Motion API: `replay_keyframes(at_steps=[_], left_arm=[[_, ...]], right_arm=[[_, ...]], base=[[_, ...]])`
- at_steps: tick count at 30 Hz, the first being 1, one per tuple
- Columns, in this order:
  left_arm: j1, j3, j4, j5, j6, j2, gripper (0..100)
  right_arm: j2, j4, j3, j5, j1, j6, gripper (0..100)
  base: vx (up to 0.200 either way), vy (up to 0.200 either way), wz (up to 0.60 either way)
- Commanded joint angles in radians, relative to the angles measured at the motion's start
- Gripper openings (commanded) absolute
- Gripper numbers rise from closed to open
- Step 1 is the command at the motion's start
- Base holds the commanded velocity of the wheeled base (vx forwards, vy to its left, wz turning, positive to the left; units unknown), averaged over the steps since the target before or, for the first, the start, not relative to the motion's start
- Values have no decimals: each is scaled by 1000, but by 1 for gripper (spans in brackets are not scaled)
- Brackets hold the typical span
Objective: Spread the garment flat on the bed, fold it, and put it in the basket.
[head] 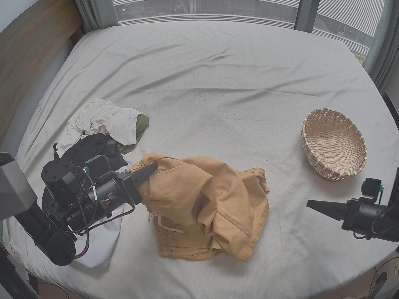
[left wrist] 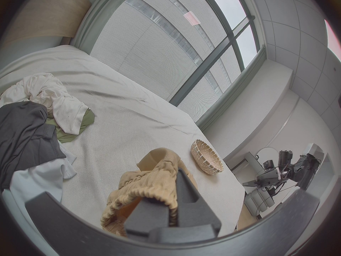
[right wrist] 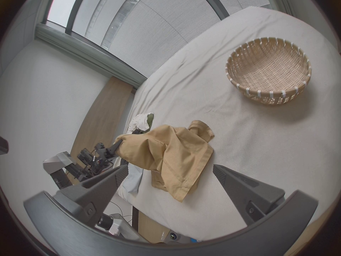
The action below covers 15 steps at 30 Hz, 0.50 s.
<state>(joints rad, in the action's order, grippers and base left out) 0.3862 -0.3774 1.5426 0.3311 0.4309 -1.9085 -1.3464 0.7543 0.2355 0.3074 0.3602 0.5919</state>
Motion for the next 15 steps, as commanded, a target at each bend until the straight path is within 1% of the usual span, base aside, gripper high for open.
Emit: replay_keyframes(at_steps=[1, 6, 9, 12, 15], left_arm=[[-1, 0, 1, 0, 0, -1, 0], [-1, -3, 1, 0, 0, -6, 0], [-3, -3, 1, -1, 0, -6, 0], [-6, -3, 1, -3, 0, -6, 0], [-10, -3, 1, -1, -1, -6, 0]], right_arm=[[-250, 109, -4, -4, 36, 6, 100], [-320, 119, -2, -4, 71, 14, 100], [-353, 135, -2, -4, 98, 46, 100], [-407, 188, -5, -7, 141, 100, 100], [-462, 238, -7, -10, 169, 121, 100]], base=[[0, 0, 0], [0, 0, 0], [0, 0, 0], [0, 0, 0], [0, 0, 0]])
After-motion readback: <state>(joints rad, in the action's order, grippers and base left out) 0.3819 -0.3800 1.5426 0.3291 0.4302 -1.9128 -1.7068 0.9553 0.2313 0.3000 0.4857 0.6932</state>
